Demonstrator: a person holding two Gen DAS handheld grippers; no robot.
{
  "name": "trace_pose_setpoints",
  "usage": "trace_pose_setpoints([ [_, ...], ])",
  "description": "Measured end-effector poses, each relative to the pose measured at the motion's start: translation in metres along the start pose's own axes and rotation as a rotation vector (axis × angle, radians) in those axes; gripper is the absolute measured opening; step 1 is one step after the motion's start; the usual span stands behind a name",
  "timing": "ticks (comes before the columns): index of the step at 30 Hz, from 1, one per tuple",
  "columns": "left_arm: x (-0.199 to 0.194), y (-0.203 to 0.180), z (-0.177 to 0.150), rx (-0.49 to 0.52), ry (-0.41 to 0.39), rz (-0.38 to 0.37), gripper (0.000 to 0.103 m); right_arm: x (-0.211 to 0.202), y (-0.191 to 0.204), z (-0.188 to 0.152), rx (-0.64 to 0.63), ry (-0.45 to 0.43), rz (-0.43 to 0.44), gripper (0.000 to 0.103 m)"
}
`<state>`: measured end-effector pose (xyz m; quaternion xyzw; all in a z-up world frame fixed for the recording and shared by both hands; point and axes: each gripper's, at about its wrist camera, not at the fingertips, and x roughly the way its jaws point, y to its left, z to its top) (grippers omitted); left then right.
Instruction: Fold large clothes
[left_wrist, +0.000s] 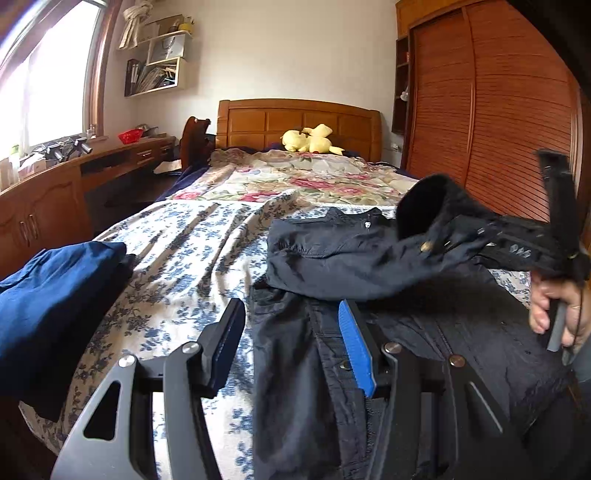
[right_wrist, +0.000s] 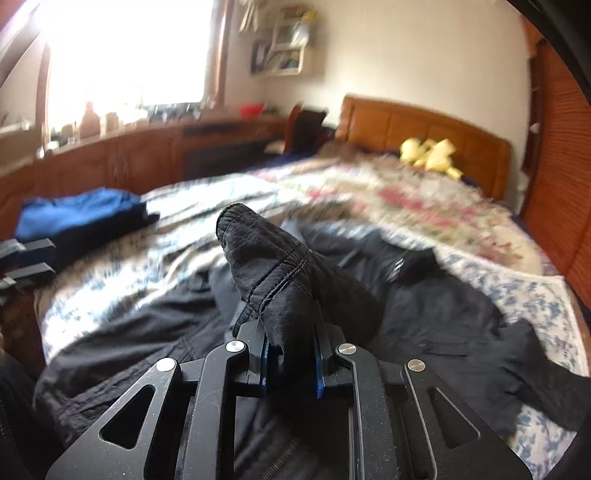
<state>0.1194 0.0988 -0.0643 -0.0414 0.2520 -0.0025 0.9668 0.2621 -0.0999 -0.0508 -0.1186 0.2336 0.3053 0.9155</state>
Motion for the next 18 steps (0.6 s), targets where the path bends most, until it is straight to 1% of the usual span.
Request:
trace_pose_setpoints([
  [1,0.001,-0.002,0.000,0.001,0.002,-0.005,0.052,-0.009,-0.003,0.000,0.007,-0.015,-0.012,0.015],
  [4,0.005,-0.011,0.001,0.008,0.003,-0.016,0.052,-0.034,-0.018,-0.007,0.037,-0.041,-0.084,0.015],
  [6,0.007,-0.019,0.003,0.013,0.005,-0.028,0.052,-0.039,-0.026,-0.015,0.063,-0.020,-0.097,0.016],
  [8,0.009,-0.027,0.004,0.021,0.003,-0.035,0.052,-0.040,-0.034,-0.029,0.082,0.023,-0.113,0.025],
  [10,0.012,-0.035,0.004,0.028,0.009,-0.048,0.052,-0.042,-0.041,-0.046,0.106,0.056,-0.148,0.027],
  [12,0.015,-0.043,0.004,0.039,0.016,-0.057,0.052,-0.045,-0.049,-0.063,0.143,0.090,-0.153,0.031],
  [15,0.019,-0.054,0.003,0.055,0.024,-0.072,0.052,-0.060,-0.057,-0.084,0.177,0.105,-0.173,0.038],
  [18,0.022,-0.065,0.004,0.071,0.027,-0.087,0.052,-0.074,-0.062,-0.097,0.185,0.114,-0.193,0.040],
])
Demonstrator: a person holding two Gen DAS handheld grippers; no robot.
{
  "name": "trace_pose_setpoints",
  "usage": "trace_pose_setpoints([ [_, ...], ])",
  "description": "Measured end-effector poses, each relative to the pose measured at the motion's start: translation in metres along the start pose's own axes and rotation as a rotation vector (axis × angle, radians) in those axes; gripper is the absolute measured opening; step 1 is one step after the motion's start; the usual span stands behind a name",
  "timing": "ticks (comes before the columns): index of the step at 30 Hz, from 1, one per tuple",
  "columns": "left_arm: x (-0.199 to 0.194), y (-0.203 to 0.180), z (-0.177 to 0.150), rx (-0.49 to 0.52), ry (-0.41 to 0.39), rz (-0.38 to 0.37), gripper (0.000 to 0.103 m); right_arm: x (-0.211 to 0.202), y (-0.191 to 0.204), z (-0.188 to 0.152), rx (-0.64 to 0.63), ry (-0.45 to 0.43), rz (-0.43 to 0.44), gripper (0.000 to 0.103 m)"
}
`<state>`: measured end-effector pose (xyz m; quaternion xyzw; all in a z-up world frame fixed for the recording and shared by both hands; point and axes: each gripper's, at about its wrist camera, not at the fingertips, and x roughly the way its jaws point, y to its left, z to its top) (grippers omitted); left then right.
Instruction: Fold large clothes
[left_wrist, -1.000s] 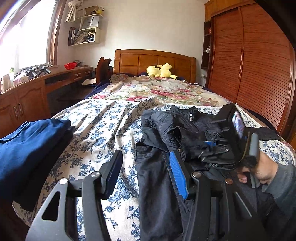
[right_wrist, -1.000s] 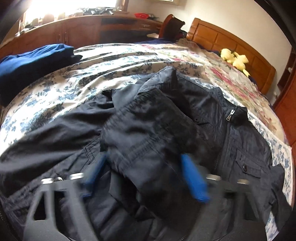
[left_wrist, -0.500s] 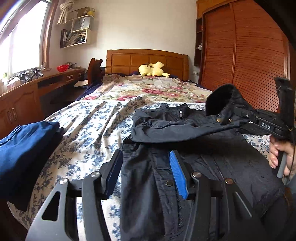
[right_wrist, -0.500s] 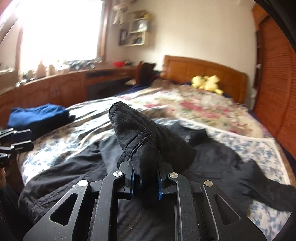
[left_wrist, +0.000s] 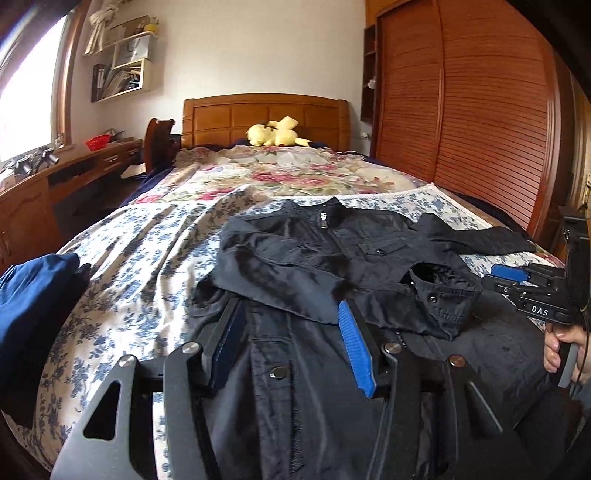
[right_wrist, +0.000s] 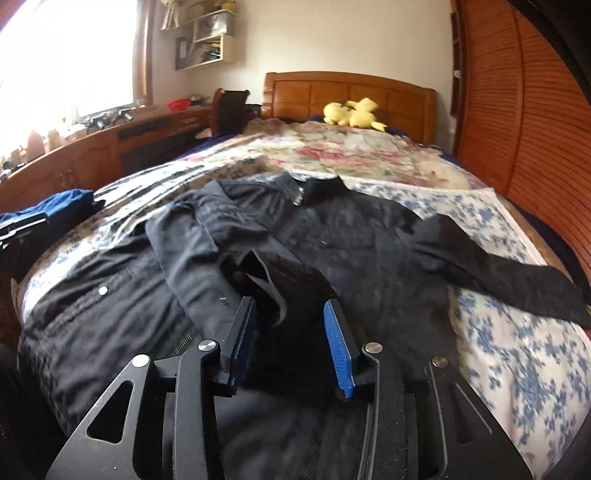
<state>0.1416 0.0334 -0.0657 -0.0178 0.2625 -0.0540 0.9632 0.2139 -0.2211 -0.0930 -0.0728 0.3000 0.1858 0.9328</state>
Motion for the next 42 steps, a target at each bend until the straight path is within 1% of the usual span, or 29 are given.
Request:
trace_pose_setpoints([
  [4,0.002,-0.010,-0.001,0.007,0.004,-0.020,0.052,-0.010,-0.004,-0.003,-0.023,0.000,-0.005,0.046],
  [7,0.004,-0.018,-0.002,0.014,0.010,-0.031,0.052,-0.014,-0.003,0.003,-0.025,-0.011,0.016,0.049],
  [9,0.004,-0.021,-0.002,0.019,0.012,-0.038,0.052,-0.014,0.000,0.010,-0.026,-0.014,0.048,0.058],
  [11,0.003,-0.024,-0.002,0.021,0.013,-0.042,0.052,-0.008,0.009,0.019,-0.046,0.003,0.090,0.063],
  [12,0.003,-0.024,-0.002,0.022,0.013,-0.043,0.052,-0.005,0.014,0.022,-0.059,0.005,0.091,0.067],
  [14,0.002,-0.024,-0.003,0.022,0.012,-0.043,0.052,0.003,0.026,0.027,-0.093,0.014,0.098,0.071],
  [17,0.002,-0.025,-0.003,0.019,0.013,-0.042,0.052,0.022,0.043,0.033,-0.134,0.055,0.120,0.071],
  [20,0.001,-0.022,-0.003,0.014,0.013,-0.042,0.052,0.043,0.054,0.037,-0.158,0.105,0.122,0.072],
  [23,-0.001,-0.020,-0.003,0.013,0.012,-0.042,0.052,0.063,0.060,0.039,-0.185,0.162,0.101,0.073],
  [26,-0.003,-0.020,-0.004,0.013,0.010,-0.043,0.052,0.079,0.063,0.038,-0.218,0.211,0.058,0.074],
  [30,-0.004,-0.019,-0.004,0.016,0.009,-0.045,0.052,0.096,0.056,0.035,-0.240,0.264,0.015,0.074],
  [32,-0.004,-0.020,-0.004,0.020,0.009,-0.045,0.052,0.100,0.051,0.033,-0.238,0.277,0.018,0.074],
  [34,-0.003,-0.021,-0.004,0.022,0.012,-0.045,0.052,0.101,0.046,0.032,-0.231,0.289,0.035,0.044],
  [35,-0.002,-0.021,-0.004,0.023,0.013,-0.046,0.052,0.100,0.041,0.030,-0.224,0.295,0.047,0.008],
  [36,-0.001,-0.022,-0.004,0.024,0.015,-0.045,0.052,0.099,0.039,0.029,-0.222,0.299,0.050,0.004],
  [38,0.001,-0.023,-0.004,0.026,0.018,-0.045,0.052,0.088,0.030,0.025,-0.215,0.264,0.034,0.004],
  [42,0.002,-0.027,-0.004,0.029,0.004,-0.047,0.052,0.057,0.008,0.016,-0.149,0.196,-0.006,0.004],
])
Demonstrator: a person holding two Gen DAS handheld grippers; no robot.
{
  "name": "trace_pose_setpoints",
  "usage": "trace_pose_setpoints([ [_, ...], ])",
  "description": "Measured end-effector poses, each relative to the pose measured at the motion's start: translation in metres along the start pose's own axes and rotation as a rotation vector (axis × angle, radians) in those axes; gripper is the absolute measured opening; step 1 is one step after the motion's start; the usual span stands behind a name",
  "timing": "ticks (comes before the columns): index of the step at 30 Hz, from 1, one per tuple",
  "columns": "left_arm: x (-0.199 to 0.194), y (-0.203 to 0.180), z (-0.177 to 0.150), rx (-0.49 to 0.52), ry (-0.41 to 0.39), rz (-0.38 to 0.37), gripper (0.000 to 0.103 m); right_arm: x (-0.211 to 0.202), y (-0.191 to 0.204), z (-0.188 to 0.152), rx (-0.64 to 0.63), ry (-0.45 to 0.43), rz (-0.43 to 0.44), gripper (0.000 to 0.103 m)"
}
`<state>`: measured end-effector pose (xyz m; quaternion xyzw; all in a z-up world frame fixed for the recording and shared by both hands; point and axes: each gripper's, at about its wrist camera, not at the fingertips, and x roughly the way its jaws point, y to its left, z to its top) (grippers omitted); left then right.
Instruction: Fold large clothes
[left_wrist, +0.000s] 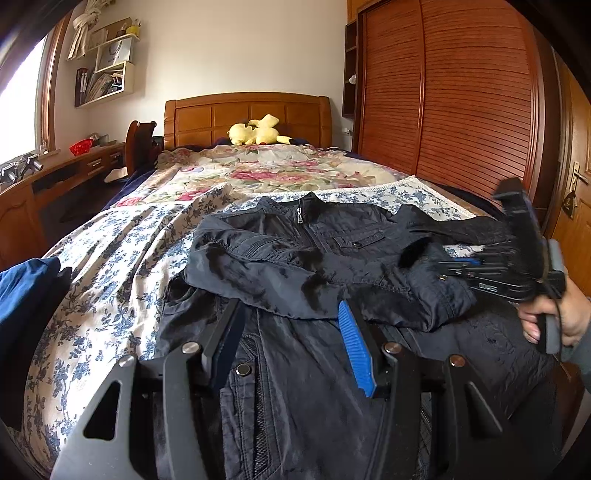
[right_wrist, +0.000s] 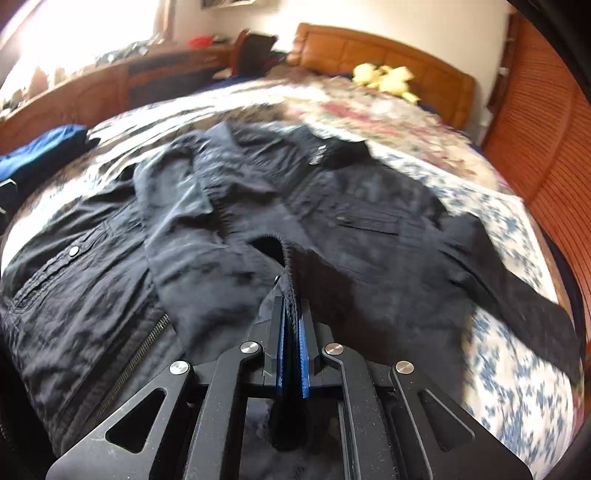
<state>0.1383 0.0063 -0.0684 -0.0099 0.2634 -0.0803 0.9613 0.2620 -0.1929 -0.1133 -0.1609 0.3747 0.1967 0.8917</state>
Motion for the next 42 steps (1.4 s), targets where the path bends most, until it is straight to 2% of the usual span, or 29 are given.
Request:
trace_pose_setpoints([
  [5,-0.002,-0.012,0.000,0.009,-0.027,-0.017,0.052,-0.026,-0.023,-0.028,0.080,-0.022,-0.015,0.005],
  [7,-0.002,-0.017,0.000,0.014,-0.027,-0.028,0.052,-0.033,-0.029,-0.040,0.098,-0.016,-0.015,0.014],
  [9,-0.002,-0.025,0.003,0.019,-0.019,-0.051,0.052,-0.041,-0.034,-0.049,0.105,-0.020,-0.025,0.029],
  [12,0.000,-0.036,0.009,0.039,-0.010,-0.060,0.054,-0.052,-0.040,-0.054,0.117,-0.041,-0.019,0.040],
  [14,0.000,-0.041,0.015,0.044,-0.007,-0.076,0.055,-0.061,-0.043,-0.053,0.116,-0.072,-0.017,0.043],
  [18,0.007,-0.051,0.027,0.053,0.005,-0.096,0.056,-0.065,-0.048,-0.044,0.105,-0.120,0.015,0.044],
  [22,0.018,-0.058,0.034,0.048,0.005,-0.100,0.056,-0.053,-0.051,-0.028,0.075,-0.137,0.053,0.043],
  [23,0.021,-0.059,0.036,0.049,-0.002,-0.092,0.056,-0.047,-0.052,-0.025,0.073,-0.133,0.061,0.037],
  [24,0.027,-0.061,0.038,0.053,-0.008,-0.084,0.056,-0.039,-0.053,-0.019,0.071,-0.123,0.074,0.032],
  [30,0.070,-0.062,0.044,0.042,0.017,-0.103,0.056,0.003,-0.058,-0.007,0.080,-0.046,0.111,0.028],
  [37,0.123,-0.062,0.032,0.053,0.061,-0.116,0.056,0.042,-0.057,-0.029,0.075,0.091,0.126,0.028],
  [42,0.150,-0.064,0.015,0.061,0.122,-0.135,0.056,0.044,-0.059,-0.038,0.091,0.080,0.133,0.028],
])
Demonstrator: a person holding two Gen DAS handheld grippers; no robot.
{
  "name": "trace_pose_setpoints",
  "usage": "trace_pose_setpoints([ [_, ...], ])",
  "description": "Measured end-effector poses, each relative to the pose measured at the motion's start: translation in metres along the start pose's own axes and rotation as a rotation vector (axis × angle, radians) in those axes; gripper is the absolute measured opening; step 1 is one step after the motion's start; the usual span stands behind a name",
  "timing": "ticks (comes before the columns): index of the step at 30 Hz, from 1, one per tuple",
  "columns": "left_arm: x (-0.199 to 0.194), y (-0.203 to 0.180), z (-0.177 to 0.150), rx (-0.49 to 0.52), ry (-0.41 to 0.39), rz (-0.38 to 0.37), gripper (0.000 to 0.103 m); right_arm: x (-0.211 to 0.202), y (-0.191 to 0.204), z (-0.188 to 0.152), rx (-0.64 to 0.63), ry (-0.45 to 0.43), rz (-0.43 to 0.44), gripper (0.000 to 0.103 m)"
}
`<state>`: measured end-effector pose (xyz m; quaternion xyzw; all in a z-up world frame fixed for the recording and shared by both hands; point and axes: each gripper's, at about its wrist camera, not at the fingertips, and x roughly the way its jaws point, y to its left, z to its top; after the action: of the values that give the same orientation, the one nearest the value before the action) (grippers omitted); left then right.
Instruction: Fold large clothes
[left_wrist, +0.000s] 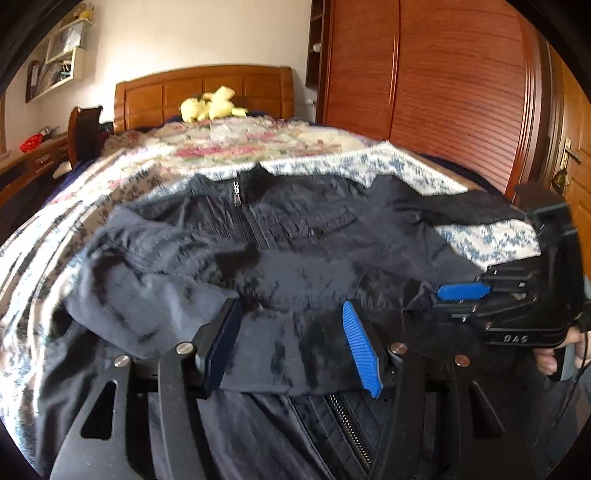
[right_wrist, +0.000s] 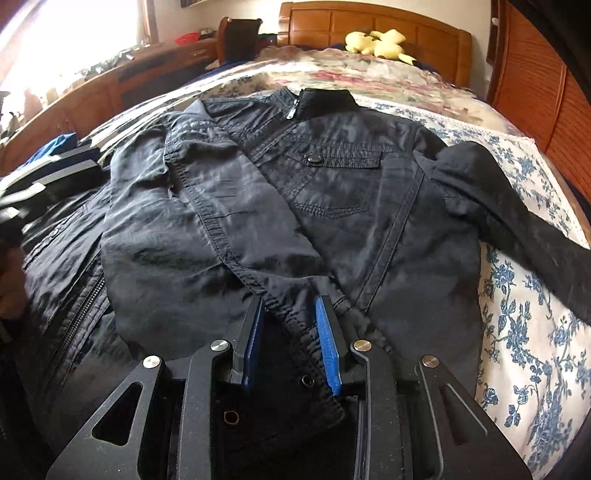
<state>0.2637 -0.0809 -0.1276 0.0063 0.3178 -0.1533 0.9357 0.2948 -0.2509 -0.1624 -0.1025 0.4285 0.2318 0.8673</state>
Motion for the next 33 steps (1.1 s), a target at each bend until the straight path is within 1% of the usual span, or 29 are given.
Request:
trace_pose_setpoints([
  [2,0.003,-0.001,-0.003,0.004,0.010,-0.006,0.056,0.002,0.000,-0.002,0.000,-0.005,-0.004,0.028],
  [8,0.000,-0.004,-0.007,0.012,-0.005,-0.013,0.056,-0.002,0.002,-0.003,0.001,-0.033,-0.011,0.028],
  [10,0.001,-0.004,-0.008,0.015,-0.004,-0.008,0.056,-0.008,0.000,-0.002,0.014,-0.048,-0.012,0.028],
  [13,0.003,-0.005,-0.009,0.022,-0.001,-0.006,0.056,-0.030,-0.007,-0.002,0.035,-0.090,-0.019,0.028],
  [14,0.003,-0.005,-0.009,0.024,-0.002,-0.006,0.056,-0.037,-0.010,-0.003,0.034,-0.103,-0.035,0.033],
  [15,0.003,-0.005,-0.010,0.025,-0.002,-0.006,0.057,-0.043,-0.013,-0.003,0.034,-0.110,-0.050,0.041],
  [17,0.004,-0.005,-0.009,0.024,0.002,-0.005,0.056,-0.056,-0.026,-0.005,0.047,-0.122,-0.084,0.044],
  [18,0.004,-0.006,-0.010,0.023,0.004,-0.005,0.056,-0.062,-0.033,-0.006,0.057,-0.127,-0.098,0.048],
  [21,0.003,-0.005,-0.010,0.021,0.003,-0.006,0.056,-0.078,-0.065,-0.011,0.087,-0.132,-0.190,0.055],
  [27,0.004,-0.005,-0.010,0.025,0.006,-0.004,0.056,-0.103,-0.141,-0.017,0.190,-0.149,-0.346,0.058],
  [33,0.004,-0.005,-0.010,0.024,0.005,-0.005,0.056,-0.115,-0.205,-0.023,0.247,-0.139,-0.469,0.059],
])
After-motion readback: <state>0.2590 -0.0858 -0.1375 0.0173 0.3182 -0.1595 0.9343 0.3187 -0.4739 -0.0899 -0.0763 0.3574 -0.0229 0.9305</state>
